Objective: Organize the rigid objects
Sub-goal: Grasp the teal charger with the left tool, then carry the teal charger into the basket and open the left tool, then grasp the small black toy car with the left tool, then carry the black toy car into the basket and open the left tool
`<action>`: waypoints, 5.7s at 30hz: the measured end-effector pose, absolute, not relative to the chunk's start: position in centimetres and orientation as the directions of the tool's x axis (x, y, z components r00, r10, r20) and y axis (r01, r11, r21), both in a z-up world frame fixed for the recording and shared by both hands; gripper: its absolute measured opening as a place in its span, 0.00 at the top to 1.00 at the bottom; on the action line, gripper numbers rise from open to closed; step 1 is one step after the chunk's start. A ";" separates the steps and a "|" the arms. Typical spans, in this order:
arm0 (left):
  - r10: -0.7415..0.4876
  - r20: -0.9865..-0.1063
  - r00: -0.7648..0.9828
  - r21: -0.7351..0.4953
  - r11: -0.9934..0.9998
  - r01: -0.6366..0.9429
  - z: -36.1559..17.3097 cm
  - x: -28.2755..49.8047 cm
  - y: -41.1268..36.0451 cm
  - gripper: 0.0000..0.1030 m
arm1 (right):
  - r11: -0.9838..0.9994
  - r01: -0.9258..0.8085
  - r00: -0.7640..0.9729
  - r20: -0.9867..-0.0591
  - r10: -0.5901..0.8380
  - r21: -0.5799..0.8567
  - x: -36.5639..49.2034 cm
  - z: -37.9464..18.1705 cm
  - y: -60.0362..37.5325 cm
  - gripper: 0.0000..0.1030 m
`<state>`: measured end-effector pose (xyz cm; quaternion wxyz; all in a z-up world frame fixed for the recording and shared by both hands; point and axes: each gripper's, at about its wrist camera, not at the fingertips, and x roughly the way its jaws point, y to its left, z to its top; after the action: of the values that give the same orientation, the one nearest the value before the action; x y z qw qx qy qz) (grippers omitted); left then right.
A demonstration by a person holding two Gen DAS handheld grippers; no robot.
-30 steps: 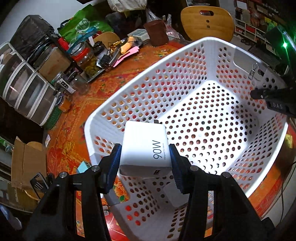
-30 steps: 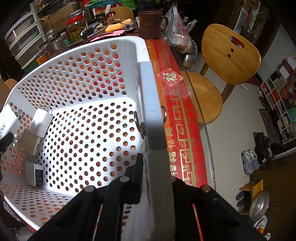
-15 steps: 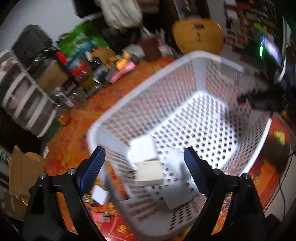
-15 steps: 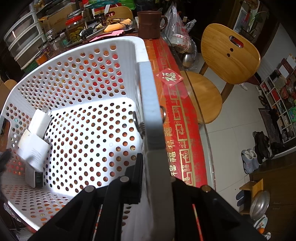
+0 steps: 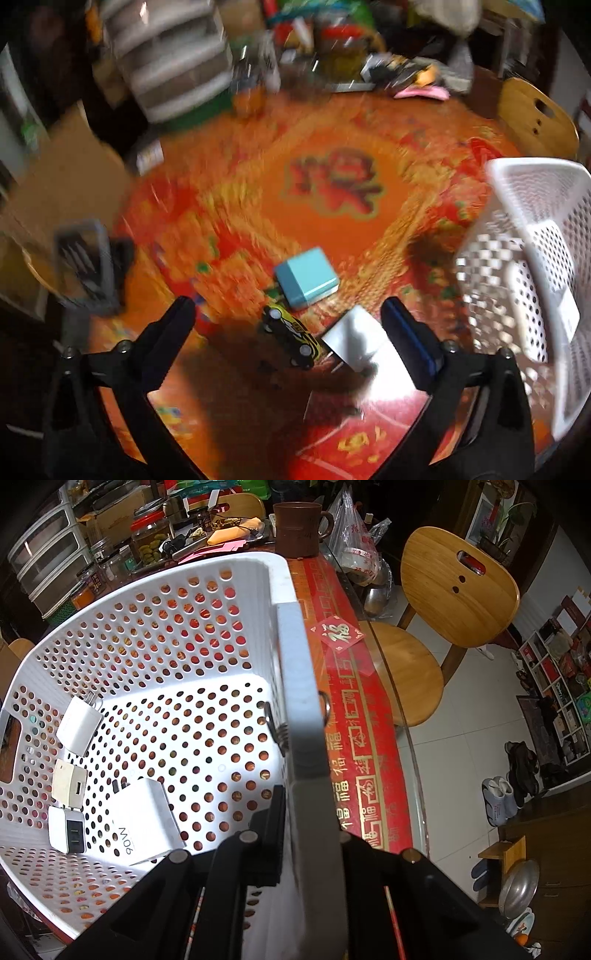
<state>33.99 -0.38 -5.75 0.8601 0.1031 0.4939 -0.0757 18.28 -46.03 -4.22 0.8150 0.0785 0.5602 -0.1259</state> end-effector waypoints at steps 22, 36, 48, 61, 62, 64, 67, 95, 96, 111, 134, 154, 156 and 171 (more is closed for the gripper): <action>0.031 -0.905 0.424 0.126 0.972 0.198 -11.2 38.8 -2.9 0.51 | 0.957 0.290 0.337 -0.934 -0.122 -0.020 18.2 -4.1 -46.0 0.92; 0.011 -0.819 0.574 0.163 0.963 0.213 -3.1 34.6 -2.7 0.52 | 0.959 0.284 0.341 -0.933 -0.115 -0.014 18.4 -4.1 -46.1 0.92; -0.012 -0.737 0.676 0.408 0.789 0.459 4.7 25.3 -13.4 0.52 | 0.960 0.280 0.337 -0.934 -0.121 -0.023 18.5 -4.1 -46.1 0.92; -0.066 -0.832 0.551 0.378 0.661 0.649 -0.5 23.0 -23.7 0.53 | 0.960 0.279 0.339 -0.934 -0.110 -0.012 18.4 -4.1 -46.2 0.92; -0.063 -0.841 0.538 0.372 0.654 0.659 -1.2 23.3 -24.1 0.53 | 0.960 0.279 0.339 -0.934 -0.109 -0.011 18.4 -4.1 -46.2 0.92; -0.057 -0.854 0.518 0.364 0.646 0.671 -2.4 23.3 -24.7 0.53 | 0.961 0.276 0.341 -0.934 -0.105 -0.007 18.3 -4.1 -46.2 0.92; -0.052 -0.863 0.502 0.358 0.638 0.682 -3.7 23.3 -25.0 0.53 | 0.962 0.274 0.342 -0.934 -0.103 -0.006 18.2 -4.1 -46.2 0.92; -0.144 -0.644 0.751 0.359 0.811 0.463 2.9 20.2 -12.9 0.03 | 0.961 0.276 0.346 -0.933 -0.099 0.000 18.1 -4.1 -46.4 0.92; -0.142 -0.646 0.750 0.347 0.821 0.454 3.0 20.4 -12.1 0.03 | 0.961 0.276 0.346 -0.933 -0.100 0.000 18.1 -4.1 -46.4 0.92; -0.116 -0.848 0.517 -0.006 0.978 0.210 -8.3 28.4 3.8 0.03 | 0.962 0.275 0.345 -0.933 -0.101 -0.002 18.1 -4.1 -46.4 0.92; -0.058 -0.902 0.428 -0.024 0.996 0.084 -12.6 35.9 2.8 0.57 | 0.962 0.273 0.341 -0.934 -0.104 -0.007 18.1 -4.2 -46.2 0.92; 0.046 -0.755 0.654 0.236 0.950 0.206 -1.1 29.5 -2.4 0.74 | 0.964 0.266 0.345 -0.933 -0.098 -0.002 18.0 -4.2 -46.1 0.92; 0.020 -0.736 0.677 0.264 0.929 0.259 0.3 27.8 -4.6 0.74 | 0.964 0.267 0.346 -0.933 -0.098 -0.002 18.1 -4.2 -46.1 0.92; -0.075 -0.760 0.646 0.395 0.735 0.551 2.3 21.2 -20.8 0.74 | 0.962 0.273 0.347 -0.933 -0.097 0.002 18.1 -4.2 -46.4 0.92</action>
<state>21.20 -20.79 2.30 0.8511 0.3139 0.3786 -0.1839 18.10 -46.37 -4.16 0.8169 0.0787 0.5601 -0.1130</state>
